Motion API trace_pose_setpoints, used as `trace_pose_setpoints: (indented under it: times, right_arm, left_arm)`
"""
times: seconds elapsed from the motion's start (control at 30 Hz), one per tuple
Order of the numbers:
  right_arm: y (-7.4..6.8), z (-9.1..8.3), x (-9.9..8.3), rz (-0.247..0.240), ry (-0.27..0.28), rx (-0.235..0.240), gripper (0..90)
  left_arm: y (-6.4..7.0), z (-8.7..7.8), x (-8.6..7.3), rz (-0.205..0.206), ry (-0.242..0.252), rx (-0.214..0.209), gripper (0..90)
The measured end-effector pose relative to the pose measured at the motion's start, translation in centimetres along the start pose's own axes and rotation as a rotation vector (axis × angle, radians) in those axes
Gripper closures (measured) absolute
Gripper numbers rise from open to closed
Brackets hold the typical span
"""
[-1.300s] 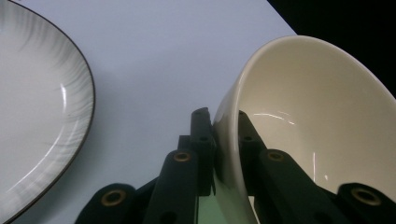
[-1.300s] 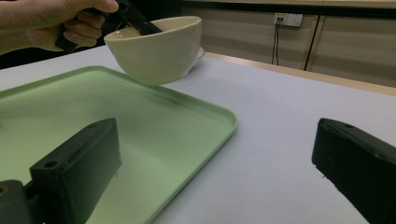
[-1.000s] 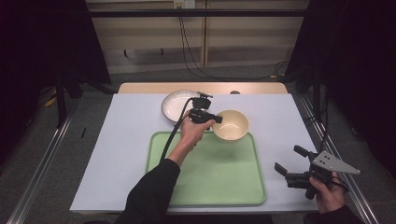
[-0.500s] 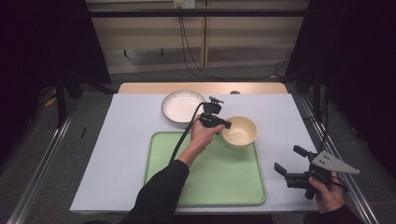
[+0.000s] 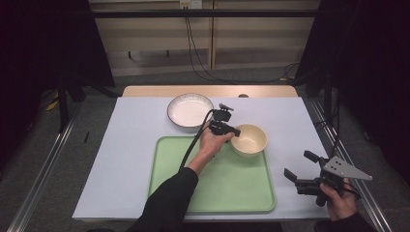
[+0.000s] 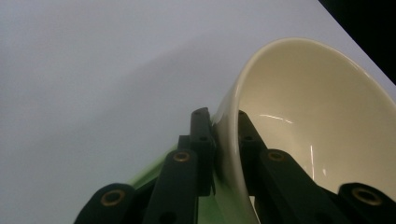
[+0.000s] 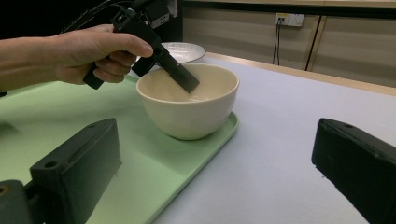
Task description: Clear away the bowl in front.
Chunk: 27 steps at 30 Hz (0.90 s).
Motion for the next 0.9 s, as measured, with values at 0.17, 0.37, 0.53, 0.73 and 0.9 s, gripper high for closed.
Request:
trace_pose_setpoints:
  times: [0.17,0.37,0.53,0.73,0.9]
  right_arm:
    - [-0.01,0.03,0.00,-0.002,-0.001,0.002,0.9]
    - [0.00,0.05,0.00,-0.002,-0.002,0.004,0.9]
    - [-0.02,0.07,0.01,0.000,-0.001,0.005,0.9]
    - [-0.01,0.07,-0.04,-0.003,-0.004,-0.001,1.0]
    - [0.06,0.04,0.00,-0.001,0.000,-0.006,1.0]
  left_arm:
    - [0.36,0.19,0.05,0.031,0.005,0.015,82.1]
    - [0.46,0.26,0.03,0.043,0.006,0.022,81.8]
    - [0.43,0.29,0.02,0.041,0.000,0.012,80.5]
    - [0.53,0.40,-0.07,0.057,0.000,0.016,76.6]
    - [0.49,0.16,0.11,0.083,0.026,0.035,67.4]
Point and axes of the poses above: each handheld gripper's, and its own axes: z roughly forward along the jaws, x roughly out of its top, y roughly to its right, the point moved 6 cm from there along z, roughly forward along the jaws, and after that the axes turned 1 degree about -y, right-handed, at the moved point
